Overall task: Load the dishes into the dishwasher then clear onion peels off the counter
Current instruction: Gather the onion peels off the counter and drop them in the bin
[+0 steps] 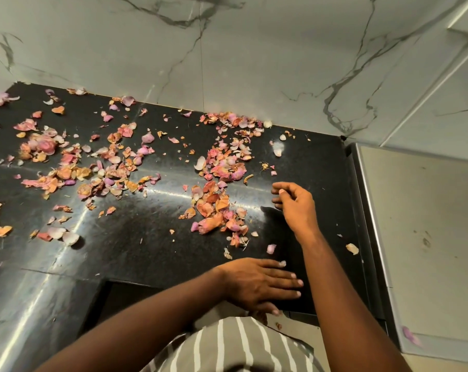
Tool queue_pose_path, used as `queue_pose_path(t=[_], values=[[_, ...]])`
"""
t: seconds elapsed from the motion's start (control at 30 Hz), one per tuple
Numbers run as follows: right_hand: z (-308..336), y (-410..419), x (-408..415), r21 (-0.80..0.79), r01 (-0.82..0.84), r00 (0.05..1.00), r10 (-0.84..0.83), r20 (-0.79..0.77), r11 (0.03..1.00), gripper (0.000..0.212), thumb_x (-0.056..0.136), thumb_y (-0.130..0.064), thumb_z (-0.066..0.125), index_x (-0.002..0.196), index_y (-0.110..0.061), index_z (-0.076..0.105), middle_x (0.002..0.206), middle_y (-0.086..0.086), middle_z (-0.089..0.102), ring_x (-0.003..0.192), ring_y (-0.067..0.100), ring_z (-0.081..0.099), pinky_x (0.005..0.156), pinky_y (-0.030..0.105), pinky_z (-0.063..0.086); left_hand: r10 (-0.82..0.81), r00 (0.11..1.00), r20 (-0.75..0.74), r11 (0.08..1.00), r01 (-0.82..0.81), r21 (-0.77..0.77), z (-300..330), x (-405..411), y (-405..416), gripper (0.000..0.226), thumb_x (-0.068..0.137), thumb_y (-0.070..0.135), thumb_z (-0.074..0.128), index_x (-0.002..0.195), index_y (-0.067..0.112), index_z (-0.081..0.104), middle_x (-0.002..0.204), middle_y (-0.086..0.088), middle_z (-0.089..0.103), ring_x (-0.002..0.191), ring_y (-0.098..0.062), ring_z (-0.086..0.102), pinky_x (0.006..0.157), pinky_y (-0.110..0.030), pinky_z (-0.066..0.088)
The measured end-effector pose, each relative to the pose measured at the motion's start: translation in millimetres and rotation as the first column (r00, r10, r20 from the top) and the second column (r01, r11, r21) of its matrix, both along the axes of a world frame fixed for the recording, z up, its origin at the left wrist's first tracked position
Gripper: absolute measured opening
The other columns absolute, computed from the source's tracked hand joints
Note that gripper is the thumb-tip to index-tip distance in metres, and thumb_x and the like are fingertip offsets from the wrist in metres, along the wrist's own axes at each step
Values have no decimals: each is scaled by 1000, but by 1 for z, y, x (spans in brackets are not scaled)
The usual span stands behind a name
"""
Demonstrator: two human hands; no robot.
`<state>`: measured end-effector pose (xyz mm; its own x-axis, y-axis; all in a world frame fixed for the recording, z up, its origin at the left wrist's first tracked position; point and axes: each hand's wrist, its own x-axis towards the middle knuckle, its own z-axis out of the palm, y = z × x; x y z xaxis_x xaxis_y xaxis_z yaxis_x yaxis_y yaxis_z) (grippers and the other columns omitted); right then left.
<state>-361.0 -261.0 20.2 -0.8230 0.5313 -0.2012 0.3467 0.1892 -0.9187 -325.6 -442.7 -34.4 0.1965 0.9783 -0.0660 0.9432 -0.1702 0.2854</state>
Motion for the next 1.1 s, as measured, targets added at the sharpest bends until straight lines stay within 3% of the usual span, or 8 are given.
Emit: queue_pose_path(t=[0.13,0.33,0.47,0.53,0.67,0.8,0.97,1.1], values=[[-3,1,4,5,-14,1000,14,-28,1000,27,106,-12,54,106,-28,76,100,-9,77,90,9,74,88,36,62,294,942,-161,952,-304,-41,-3,-28,-17,78,104,70,18,166,25,3,173,2,4,160,-19,-6,129,-48,-6],[-5,7,11,120,-6,1000,4,11,993,26,104,-15,58,109,-31,77,106,-17,75,95,-3,68,90,22,53,640,679,-360,718,-695,-34,6,-66,-34,99,93,83,-1,165,16,-3,173,-5,-3,158,-24,-16,125,-52,-16],[-3,20,24,170,54,996,-66,66,984,28,105,-18,55,126,-27,72,116,-8,73,86,-2,65,73,7,45,847,368,-383,384,-923,-37,12,-74,-30,113,87,88,-7,159,2,-15,166,-19,-28,151,-32,-35,121,-56,-22],[-7,22,31,189,68,993,-85,84,980,30,106,-19,55,131,-26,70,123,-7,71,98,1,66,81,9,46,888,299,-349,322,-947,9,15,-76,-28,109,90,85,-3,159,1,-16,164,-20,-33,149,-33,-40,120,-58,-24],[-13,20,43,233,34,993,-60,104,972,35,106,-18,55,139,-22,66,137,-2,67,123,9,61,102,18,41,842,496,-212,528,-837,143,12,-79,-22,90,98,77,14,166,19,0,171,-11,-20,157,-26,-24,125,-56,-15],[-28,29,58,360,21,993,-61,100,933,40,106,-17,54,146,-18,60,159,4,48,152,16,34,124,25,23,772,588,-242,618,-784,67,5,-82,-10,89,99,77,10,166,17,5,172,-9,-14,157,-23,-23,126,-54,-12],[-49,56,93,733,146,905,-388,172,665,64,106,-43,47,161,-14,32,172,16,17,160,32,9,128,48,3,623,771,-128,776,-631,-22,-1,-63,15,84,102,71,13,166,18,4,173,-8,-4,160,-22,-7,130,-42,-3],[-58,58,103,633,83,794,-435,424,770,89,103,-66,32,166,-10,5,172,23,-3,160,36,-6,129,53,-2,648,754,-107,757,-653,-24,-18,-47,17,81,102,70,10,166,21,-1,173,-6,-10,158,-19,-18,130,-42,-2]])
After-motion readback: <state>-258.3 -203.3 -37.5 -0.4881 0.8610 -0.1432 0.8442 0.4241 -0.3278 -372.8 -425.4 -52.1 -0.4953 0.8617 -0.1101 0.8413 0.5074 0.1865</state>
